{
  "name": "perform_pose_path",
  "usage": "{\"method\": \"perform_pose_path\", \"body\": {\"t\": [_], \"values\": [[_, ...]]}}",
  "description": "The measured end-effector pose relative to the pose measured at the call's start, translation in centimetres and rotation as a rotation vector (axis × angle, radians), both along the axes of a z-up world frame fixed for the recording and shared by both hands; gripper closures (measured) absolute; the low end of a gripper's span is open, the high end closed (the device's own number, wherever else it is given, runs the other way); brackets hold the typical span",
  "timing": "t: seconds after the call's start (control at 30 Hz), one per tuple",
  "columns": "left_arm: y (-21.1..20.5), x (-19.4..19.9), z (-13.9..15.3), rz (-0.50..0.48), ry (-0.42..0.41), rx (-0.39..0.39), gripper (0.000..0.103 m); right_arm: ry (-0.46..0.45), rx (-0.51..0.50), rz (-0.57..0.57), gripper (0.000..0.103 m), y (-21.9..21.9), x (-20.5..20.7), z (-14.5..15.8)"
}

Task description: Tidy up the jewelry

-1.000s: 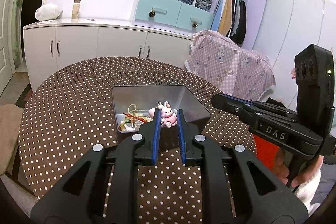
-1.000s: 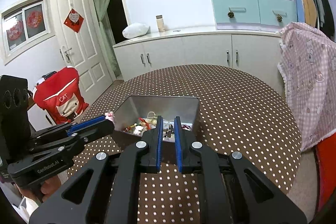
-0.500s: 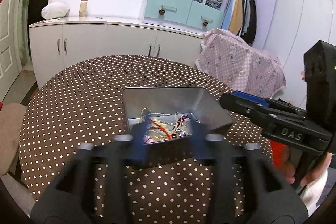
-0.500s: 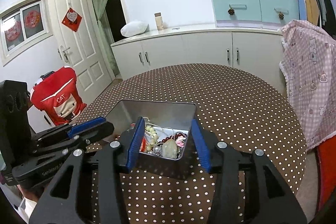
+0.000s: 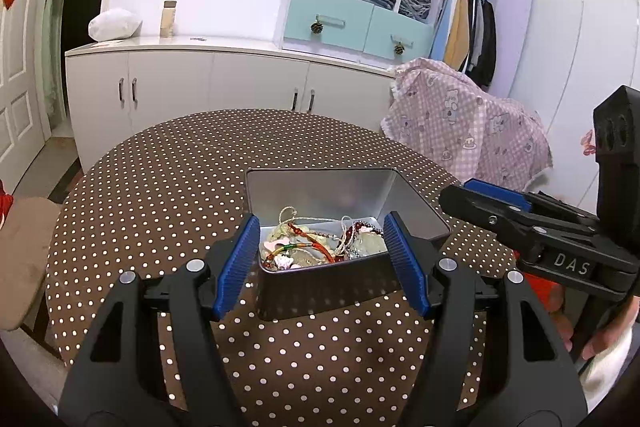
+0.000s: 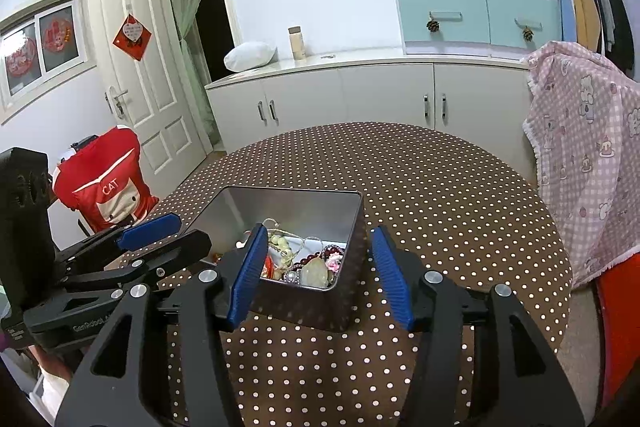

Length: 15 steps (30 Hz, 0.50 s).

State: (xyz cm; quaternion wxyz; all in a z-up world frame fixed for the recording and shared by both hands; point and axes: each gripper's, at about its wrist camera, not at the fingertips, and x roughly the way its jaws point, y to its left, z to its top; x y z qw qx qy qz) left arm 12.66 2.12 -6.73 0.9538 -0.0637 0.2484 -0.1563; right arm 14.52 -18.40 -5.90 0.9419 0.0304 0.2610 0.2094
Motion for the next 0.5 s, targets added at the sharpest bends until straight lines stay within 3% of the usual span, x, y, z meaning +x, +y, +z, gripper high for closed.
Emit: {"method": "perform_pose_path", "body": {"t": [0.17, 0.5], "values": [[-0.3, -0.5, 0.2, 0.021, 0.001, 0.031, 0.038, -0.007, -0.002, -0.014, 0.047, -0.1, -0.7, 0.1], [-0.6, -2.6, 0.8, 0.049, -0.019, 0.041, 0.026, -0.052, -0.012, -0.048, 0.027, -0.2, -3.1, 0.8]]}}
